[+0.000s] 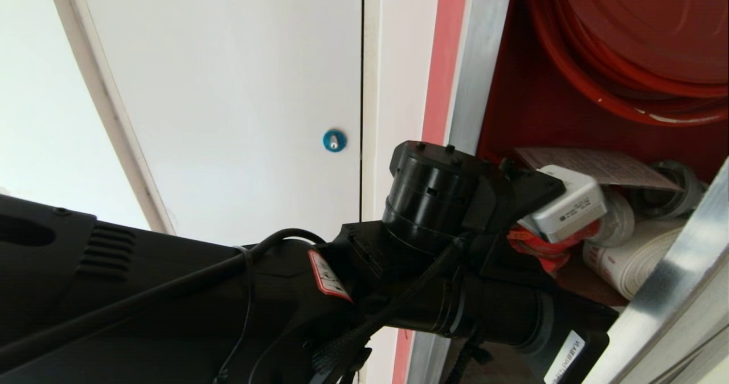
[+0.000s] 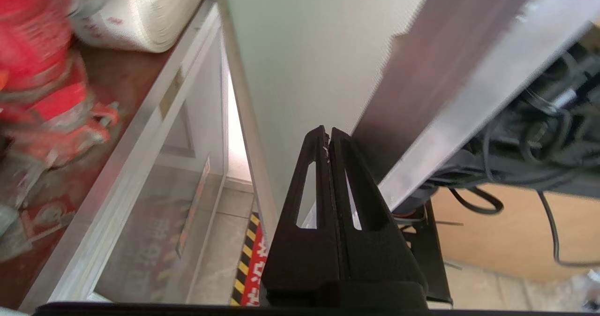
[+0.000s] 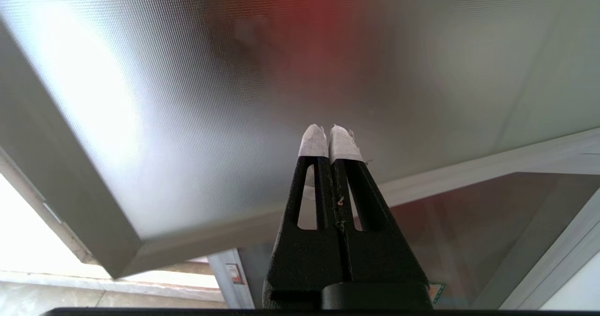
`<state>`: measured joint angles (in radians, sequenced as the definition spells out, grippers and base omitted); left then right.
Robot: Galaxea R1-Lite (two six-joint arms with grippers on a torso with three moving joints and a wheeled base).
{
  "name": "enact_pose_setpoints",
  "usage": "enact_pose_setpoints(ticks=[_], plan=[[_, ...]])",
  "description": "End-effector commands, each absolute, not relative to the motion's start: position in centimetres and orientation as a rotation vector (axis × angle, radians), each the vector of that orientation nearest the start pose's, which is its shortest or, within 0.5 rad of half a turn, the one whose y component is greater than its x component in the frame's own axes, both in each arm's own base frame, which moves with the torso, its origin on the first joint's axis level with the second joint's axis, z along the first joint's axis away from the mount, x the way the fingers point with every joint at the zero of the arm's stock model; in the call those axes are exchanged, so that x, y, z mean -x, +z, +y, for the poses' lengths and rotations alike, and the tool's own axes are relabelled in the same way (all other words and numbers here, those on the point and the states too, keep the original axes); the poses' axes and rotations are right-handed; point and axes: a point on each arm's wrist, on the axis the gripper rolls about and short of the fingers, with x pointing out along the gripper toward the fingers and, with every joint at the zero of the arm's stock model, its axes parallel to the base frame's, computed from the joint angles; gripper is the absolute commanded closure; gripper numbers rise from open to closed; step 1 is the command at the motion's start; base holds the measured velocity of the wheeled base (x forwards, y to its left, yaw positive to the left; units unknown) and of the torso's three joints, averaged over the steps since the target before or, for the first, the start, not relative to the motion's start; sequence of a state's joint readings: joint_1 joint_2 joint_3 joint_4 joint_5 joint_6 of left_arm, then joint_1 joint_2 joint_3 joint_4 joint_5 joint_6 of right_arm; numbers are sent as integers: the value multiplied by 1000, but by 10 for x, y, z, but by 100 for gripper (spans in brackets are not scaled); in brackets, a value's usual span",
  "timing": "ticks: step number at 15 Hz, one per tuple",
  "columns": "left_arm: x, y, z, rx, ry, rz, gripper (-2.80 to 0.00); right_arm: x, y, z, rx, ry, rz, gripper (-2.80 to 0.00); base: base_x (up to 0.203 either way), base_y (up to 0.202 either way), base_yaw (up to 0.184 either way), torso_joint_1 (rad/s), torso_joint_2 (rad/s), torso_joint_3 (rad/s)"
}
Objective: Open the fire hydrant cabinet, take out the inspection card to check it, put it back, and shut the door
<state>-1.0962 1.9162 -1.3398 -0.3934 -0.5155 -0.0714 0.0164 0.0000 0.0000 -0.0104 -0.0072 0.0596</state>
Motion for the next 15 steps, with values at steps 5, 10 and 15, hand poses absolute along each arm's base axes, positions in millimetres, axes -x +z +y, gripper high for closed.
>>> enact_pose_setpoints(ticks=[5, 10, 15], plan=[[-136, 235, -359, -25, -1650, 236, 0, 22, 76, -1, -60, 8, -6, 0, 0, 0, 0, 0, 0, 0], [-125, 231, -362, -33, -1676, 249, 0, 22, 76, -1, -60, 9, -6, 0, 0, 0, 0, 0, 0, 0], [-111, 231, -366, -37, -1716, 251, 0, 22, 76, -1, -60, 9, -6, 0, 0, 0, 0, 0, 0, 0]])
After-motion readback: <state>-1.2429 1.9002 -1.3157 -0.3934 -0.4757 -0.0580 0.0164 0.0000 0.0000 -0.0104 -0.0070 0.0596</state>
